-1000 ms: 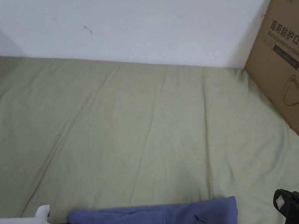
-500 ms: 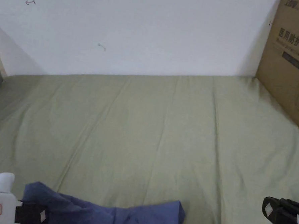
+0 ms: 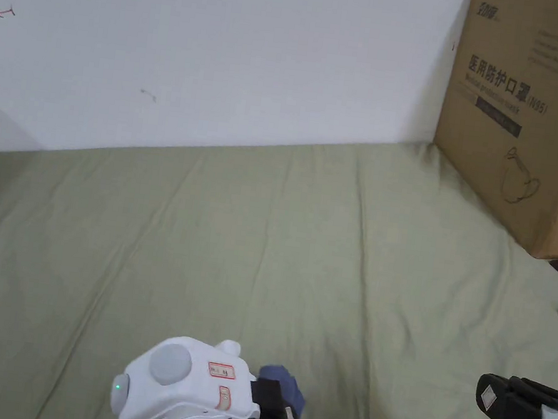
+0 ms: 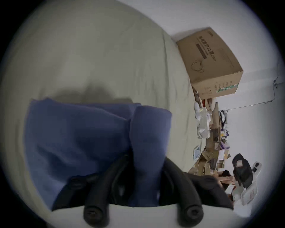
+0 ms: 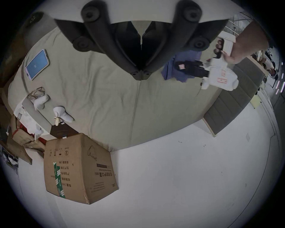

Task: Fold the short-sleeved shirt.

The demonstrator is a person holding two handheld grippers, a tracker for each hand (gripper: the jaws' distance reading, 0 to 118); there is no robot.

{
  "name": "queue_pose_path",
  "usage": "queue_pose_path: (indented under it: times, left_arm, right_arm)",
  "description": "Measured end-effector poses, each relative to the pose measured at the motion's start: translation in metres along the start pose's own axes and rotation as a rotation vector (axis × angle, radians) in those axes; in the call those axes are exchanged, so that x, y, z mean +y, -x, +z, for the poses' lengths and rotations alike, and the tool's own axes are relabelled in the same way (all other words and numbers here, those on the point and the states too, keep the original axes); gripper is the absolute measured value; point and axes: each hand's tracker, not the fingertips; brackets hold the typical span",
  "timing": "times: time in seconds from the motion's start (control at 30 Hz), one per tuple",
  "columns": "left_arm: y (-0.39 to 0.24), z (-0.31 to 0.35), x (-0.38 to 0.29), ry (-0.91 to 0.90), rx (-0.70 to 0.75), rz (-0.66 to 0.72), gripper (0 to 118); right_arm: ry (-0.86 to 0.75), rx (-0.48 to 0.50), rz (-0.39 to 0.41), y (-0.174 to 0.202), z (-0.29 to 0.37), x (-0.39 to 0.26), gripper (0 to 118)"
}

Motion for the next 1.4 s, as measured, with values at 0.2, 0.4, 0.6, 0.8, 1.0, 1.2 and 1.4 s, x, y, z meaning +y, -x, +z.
queue_pose_path:
  times: [0.2, 0.4, 0.6, 0.8, 1.0, 1.2, 1.4]
  left_arm:
    - [0.007, 0.024, -0.014, -0.006, -0.376, 0.042, 118]
    - [-0.007, 0.088, -0.027, -0.139, -0.092, -0.246, 85]
    - [-0.035, 0.049, -0.034, -0.089, 0.012, -0.391, 2]
    - [-0.042, -0.036, -0.033, 0.008, 0.097, -0.331, 2]
    - [-0.016, -0.068, -0.037, 0.042, 0.036, -0.128, 1]
    - [-0.048, 0.033, -0.039, -0.200, -0.073, -0.303, 2]
    - [-0.085, 0.201, -0.065, -0.805, 0.060, -0.554, 2]
  right_arm:
    - [0.011, 0.000, -0.012, -0.005, 0.000, -0.002, 0]
    - [-0.013, 0.013, -0.004, -0.002, 0.000, 0.001, 0]
    - [-0.021, 0.018, -0.005, -0.002, -0.001, 0.000, 0]
    - [-0.010, 0.002, 0.006, -0.003, -0.001, 0.001, 0]
    - [-0.010, 0.004, -0.016, 0.001, -0.002, 0.005, 0]
    - [0.001, 0.059, -0.001, 0.016, -0.004, 0.015, 0]
    - [-0.169, 0.104, 0.089, 0.047, 0.021, 0.050, 0]
